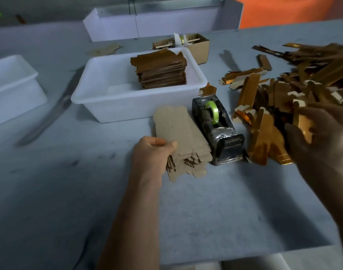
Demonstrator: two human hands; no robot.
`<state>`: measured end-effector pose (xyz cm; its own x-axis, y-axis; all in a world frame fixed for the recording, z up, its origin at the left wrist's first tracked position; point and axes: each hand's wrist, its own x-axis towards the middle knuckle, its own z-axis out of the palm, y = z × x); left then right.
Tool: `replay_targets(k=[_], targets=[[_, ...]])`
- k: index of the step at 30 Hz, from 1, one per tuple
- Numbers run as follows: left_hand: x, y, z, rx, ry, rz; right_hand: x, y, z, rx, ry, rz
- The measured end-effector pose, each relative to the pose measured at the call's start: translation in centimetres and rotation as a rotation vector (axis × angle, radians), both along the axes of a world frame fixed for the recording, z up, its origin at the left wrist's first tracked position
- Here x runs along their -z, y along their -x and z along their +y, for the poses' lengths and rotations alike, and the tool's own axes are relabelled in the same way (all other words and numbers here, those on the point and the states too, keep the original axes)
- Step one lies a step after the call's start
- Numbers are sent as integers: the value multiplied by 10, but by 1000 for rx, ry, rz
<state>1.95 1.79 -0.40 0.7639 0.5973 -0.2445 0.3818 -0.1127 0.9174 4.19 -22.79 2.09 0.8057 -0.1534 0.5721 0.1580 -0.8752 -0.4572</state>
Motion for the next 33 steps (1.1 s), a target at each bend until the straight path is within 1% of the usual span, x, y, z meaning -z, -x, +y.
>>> replay_targets(k=[3, 6, 10, 15, 19, 21, 23, 26, 28, 29, 31, 33], targets=[[-2, -3, 0, 0, -74, -9, -5, 17, 19, -149, 77, 57], [-3, -6, 2, -9, -138, -5, -3, 33, 37, -248, 105, 13], [-3, -9, 7, 20, -51, 15, -1, 42, 57, -366, 99, -22], [-7, -5, 14, -37, 2, -57, -4, 38, 70, -419, 78, -2], [-19, 9, 16, 12, 240, -166, -10, 34, 78, -428, -6, 104], [-27, 19, 15, 66, 316, -202, -15, 33, 81, -430, -129, 191], [-32, 27, 13, 133, 379, -222, -19, 31, 83, -444, -324, 281], [-39, 36, 5, 244, 529, -264, -24, 27, 83, -487, -641, 429], [-42, 40, -3, 340, 535, -264, -24, 25, 82, -534, -856, 535], [-42, 41, -7, 381, 518, -256, -23, 25, 82, -546, -929, 567], [-41, 41, -13, 410, 490, -245, -22, 26, 79, -550, -993, 593], [-41, 39, -18, 415, 485, -243, -20, 28, 75, -555, -1000, 613]])
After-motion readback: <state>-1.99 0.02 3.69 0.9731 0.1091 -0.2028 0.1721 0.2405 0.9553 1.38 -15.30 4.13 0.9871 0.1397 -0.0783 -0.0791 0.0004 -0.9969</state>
